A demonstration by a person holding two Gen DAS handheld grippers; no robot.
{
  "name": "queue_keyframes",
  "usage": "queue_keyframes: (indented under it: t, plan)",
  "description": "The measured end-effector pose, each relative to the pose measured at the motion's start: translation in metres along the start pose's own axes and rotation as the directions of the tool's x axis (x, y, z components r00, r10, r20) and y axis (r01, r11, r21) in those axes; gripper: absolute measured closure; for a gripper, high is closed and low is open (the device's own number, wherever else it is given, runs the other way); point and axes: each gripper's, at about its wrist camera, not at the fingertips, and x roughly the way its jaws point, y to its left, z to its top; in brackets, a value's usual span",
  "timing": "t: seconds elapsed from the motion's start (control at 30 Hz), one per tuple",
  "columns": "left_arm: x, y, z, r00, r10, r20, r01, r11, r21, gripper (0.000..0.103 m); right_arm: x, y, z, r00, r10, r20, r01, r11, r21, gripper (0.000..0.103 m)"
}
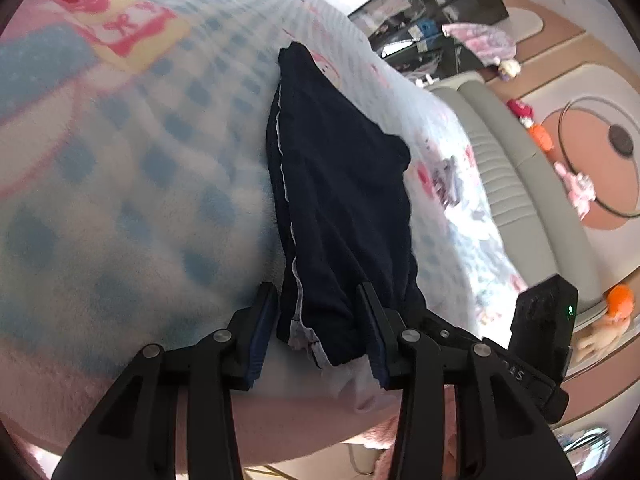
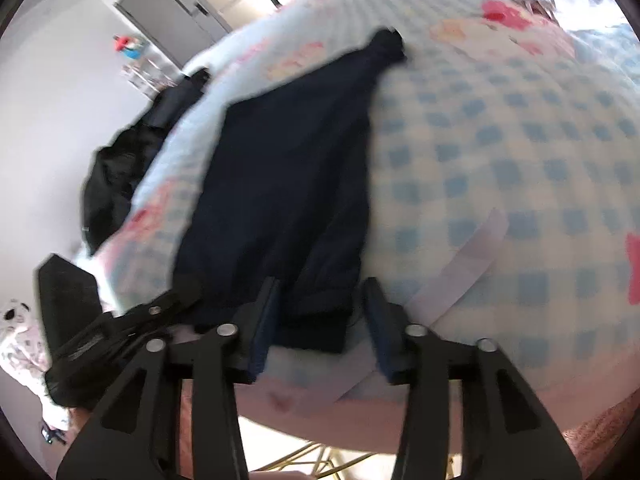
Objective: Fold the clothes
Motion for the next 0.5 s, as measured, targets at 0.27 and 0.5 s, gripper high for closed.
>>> queue_keyframes:
  t: [0.27, 0.5]
  plan:
    - [-0.028, -0.022, -0.011, 0.997, 0.06, 0.053, -0.065, 0.994, 0.093, 0.078, -0.036, 0.003, -0.001, 0.992, 0.115, 0.053, -0.117, 0.993, 0.021, 0.086]
    - [-0.042, -0.027, -0.02, 0.998, 0.035, 0.044, -0.037, 0.997, 0.068, 0.078, -0.043, 0.006, -0.016, 0.993, 0.117, 0.019, -0.118, 0.992, 0.034, 0.087]
